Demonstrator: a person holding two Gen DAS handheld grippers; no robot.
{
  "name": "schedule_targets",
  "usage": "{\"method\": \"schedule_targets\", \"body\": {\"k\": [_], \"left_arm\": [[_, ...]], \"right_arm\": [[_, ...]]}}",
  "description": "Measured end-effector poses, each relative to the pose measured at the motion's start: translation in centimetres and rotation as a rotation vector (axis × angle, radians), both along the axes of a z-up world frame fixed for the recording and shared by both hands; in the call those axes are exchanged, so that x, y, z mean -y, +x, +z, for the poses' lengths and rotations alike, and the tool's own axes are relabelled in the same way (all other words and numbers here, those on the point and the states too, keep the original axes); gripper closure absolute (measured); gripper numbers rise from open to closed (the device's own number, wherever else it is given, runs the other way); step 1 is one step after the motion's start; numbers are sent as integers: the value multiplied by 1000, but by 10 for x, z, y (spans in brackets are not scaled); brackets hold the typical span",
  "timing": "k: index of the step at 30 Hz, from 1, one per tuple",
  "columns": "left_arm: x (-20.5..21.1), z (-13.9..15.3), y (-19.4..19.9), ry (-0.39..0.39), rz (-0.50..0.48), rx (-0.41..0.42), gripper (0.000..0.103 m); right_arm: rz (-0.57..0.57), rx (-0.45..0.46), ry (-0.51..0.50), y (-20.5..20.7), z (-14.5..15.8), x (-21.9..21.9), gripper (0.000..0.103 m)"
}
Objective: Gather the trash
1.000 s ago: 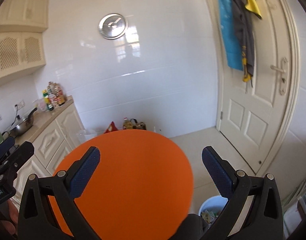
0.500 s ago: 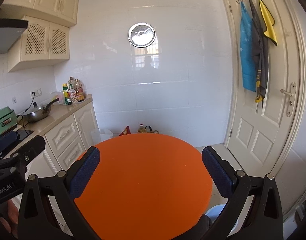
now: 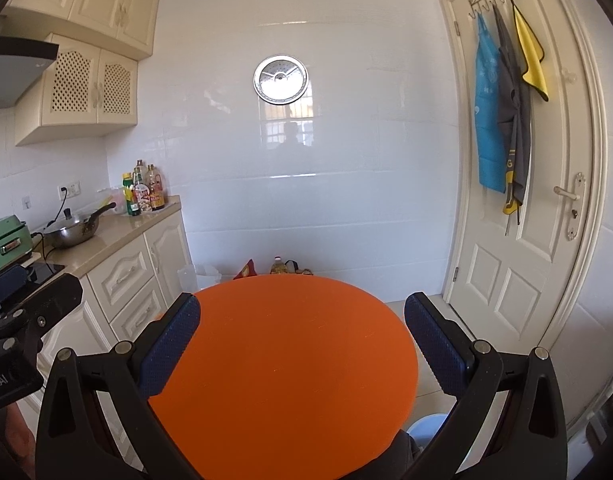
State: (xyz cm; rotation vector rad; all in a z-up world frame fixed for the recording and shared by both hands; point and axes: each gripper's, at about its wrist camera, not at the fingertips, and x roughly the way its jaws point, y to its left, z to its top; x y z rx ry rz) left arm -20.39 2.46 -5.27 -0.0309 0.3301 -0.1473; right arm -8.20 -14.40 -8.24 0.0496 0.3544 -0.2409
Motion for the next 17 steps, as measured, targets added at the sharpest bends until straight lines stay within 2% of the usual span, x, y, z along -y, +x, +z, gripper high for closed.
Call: {"method": "schedule_targets", "body": {"k": [10, 17], "left_arm": [[12, -9, -9, 27, 15, 25, 1], [25, -19, -16, -5, 11, 27, 1]], "right_arm": [[-4, 4, -10, -4, 3, -1, 0], [-1, 5, -5, -4, 2, -1, 0]]}}
